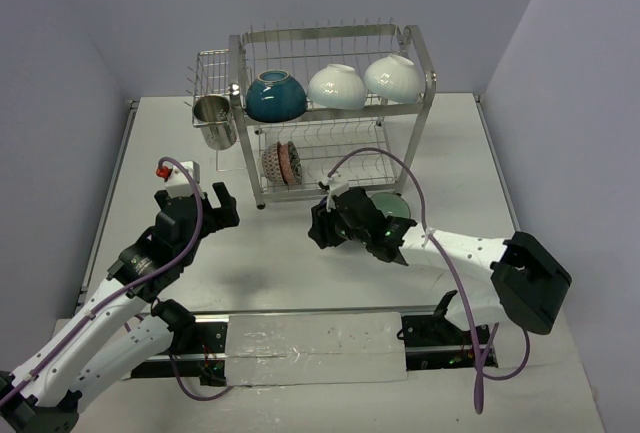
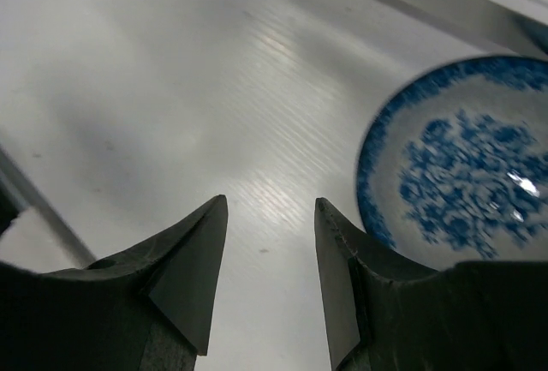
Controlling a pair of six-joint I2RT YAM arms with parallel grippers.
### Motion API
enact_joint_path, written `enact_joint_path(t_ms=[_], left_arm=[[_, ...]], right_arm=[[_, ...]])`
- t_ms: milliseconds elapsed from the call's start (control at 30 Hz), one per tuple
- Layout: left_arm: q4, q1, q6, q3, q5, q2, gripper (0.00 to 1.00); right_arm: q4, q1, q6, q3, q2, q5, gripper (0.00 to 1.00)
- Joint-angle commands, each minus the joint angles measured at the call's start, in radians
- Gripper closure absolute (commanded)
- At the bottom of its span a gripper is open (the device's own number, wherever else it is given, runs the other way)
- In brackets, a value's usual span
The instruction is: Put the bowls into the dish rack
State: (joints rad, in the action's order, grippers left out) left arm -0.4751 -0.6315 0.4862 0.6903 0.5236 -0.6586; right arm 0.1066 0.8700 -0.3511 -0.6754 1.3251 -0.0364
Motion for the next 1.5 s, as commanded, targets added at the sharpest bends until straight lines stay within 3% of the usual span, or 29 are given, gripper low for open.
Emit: enact_joint_path(t_ms=[0, 233, 667, 1067, 1233, 1467], left_arm=[[0.035, 0.004, -0.017, 0.009, -0.016, -0.003, 0.01], [0.035, 0.004, -0.014, 0.009, -0.016, -0.001, 0.01], [0.033, 0.004, -0.014, 0.009, -0.01, 0.002, 0.01], [0.033, 0.004, -0.014, 0.009, -0.013, 0.001, 0.01], [0.035, 0.006, -0.014, 0.009, -0.013, -0.001, 0.01], [0.035, 0.004, -0.018, 0.011, -0.02, -0.012, 0.01]], right_arm=[[-0.126, 0.026, 0.044, -0.042, -0.017, 0.203, 0.47], [-0.156, 0.034, 0.107, -0.105, 0.059, 0.283, 0.47], [-0.154, 0.034, 0.176, -0.207, 0.233, 0.256, 0.52], [-0.159, 0.034, 0.199, -0.225, 0.29, 0.267, 0.76], [-0.163, 0.038, 0.199, -0.216, 0.252, 0.259, 0.99], [-0.147, 0.05, 0.141, -0.22, 0.073, 0.146, 1.0]])
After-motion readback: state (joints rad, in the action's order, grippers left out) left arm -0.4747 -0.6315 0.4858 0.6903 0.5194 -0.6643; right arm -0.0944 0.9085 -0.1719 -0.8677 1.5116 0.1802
